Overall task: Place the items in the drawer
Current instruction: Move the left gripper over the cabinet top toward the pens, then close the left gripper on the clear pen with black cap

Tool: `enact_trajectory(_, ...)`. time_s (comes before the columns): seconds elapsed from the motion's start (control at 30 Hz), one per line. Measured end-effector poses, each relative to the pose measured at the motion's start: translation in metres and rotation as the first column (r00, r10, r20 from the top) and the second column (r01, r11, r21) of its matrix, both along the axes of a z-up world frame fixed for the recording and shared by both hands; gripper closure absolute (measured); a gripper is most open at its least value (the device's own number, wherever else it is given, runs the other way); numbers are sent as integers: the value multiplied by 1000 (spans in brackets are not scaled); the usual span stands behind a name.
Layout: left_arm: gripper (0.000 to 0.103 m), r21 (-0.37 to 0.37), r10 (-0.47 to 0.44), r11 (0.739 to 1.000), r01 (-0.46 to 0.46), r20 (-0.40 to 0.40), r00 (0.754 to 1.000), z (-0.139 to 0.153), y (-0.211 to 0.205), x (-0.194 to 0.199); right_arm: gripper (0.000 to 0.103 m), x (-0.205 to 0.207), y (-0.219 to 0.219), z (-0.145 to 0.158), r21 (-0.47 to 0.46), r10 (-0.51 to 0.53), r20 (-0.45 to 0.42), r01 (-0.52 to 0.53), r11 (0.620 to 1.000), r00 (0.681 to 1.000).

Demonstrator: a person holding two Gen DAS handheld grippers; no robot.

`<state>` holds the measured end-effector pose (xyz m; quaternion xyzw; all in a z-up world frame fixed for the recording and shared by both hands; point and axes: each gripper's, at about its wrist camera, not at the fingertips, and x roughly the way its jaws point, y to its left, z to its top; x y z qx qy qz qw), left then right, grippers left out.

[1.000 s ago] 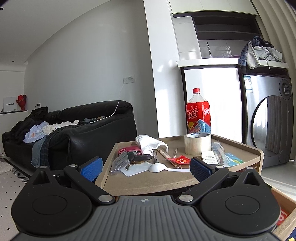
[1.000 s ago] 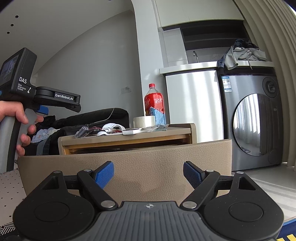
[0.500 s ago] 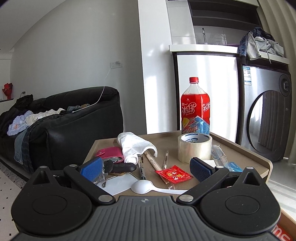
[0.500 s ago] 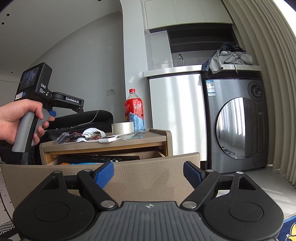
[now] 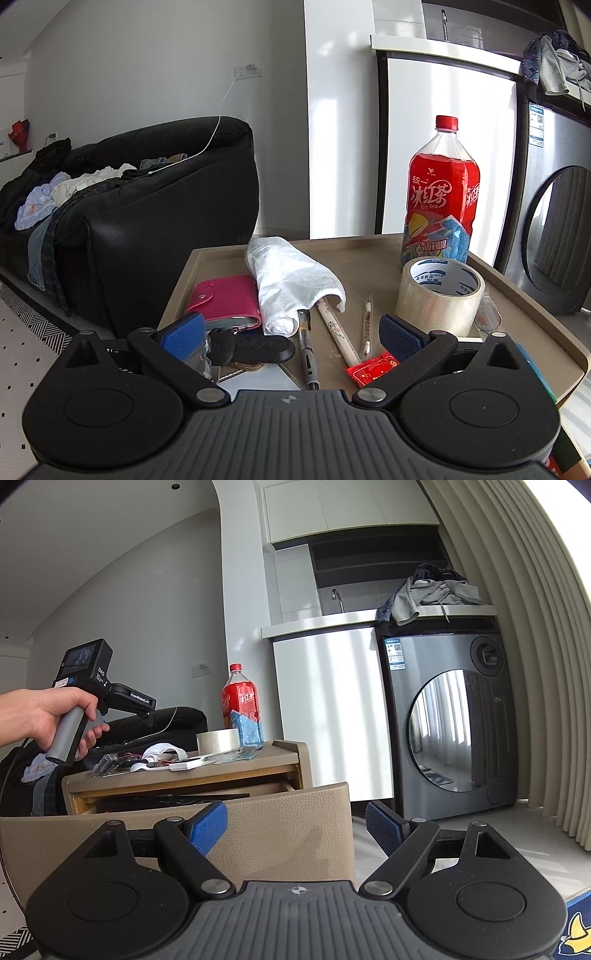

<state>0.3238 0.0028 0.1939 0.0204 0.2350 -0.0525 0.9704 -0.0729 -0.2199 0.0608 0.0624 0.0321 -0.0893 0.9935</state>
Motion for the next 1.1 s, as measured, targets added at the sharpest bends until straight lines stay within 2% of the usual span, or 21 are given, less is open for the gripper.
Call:
enact_trajectory(0.07, 0, -11, 21, 1000, -21, -31, 999, 0, 0, 8, 18, -2, -3, -2, 5, -5, -3, 5, 1000, 1000)
enact_trajectory(0.17, 0, -26, -15, 1000, 13, -58, 998, 3, -3, 16, 18, -5, -6, -4, 18, -14, -8, 14, 1000, 1000)
enact_trajectory(0.3, 0, 21, -11, 1000, 13, -104, 995, 5, -12, 33, 18, -8, -10, -8, 33, -18, -17, 19, 999, 1000)
enact_trajectory(0.4, 0, 7, -35, 999, 37, -152, 988, 8, -14, 46, 18, -9, -13, -10, 42, -26, -22, 27, 999, 999)
enact_trajectory(0.5, 0, 37, -30, 999, 38, -205, 978, 9, -18, 59, 18, -11, -17, -12, 55, -42, -23, 43, 998, 999)
enact_trajectory(0.8, 0, 13, -36, 999, 45, -398, 917, 7, -21, 94, 18, -14, -28, -20, 95, -55, -37, 58, 994, 998)
enact_trajectory(0.9, 1, 16, -34, 999, 46, -430, 902, 6, -20, 103, 18, -15, -29, -22, 94, -52, -38, 55, 994, 998)
enact_trajectory(1.1, 8, -24, -70, 997, 67, -470, 880, 2, -17, 113, 18, -16, -36, -25, 105, -63, -42, 67, 992, 997)
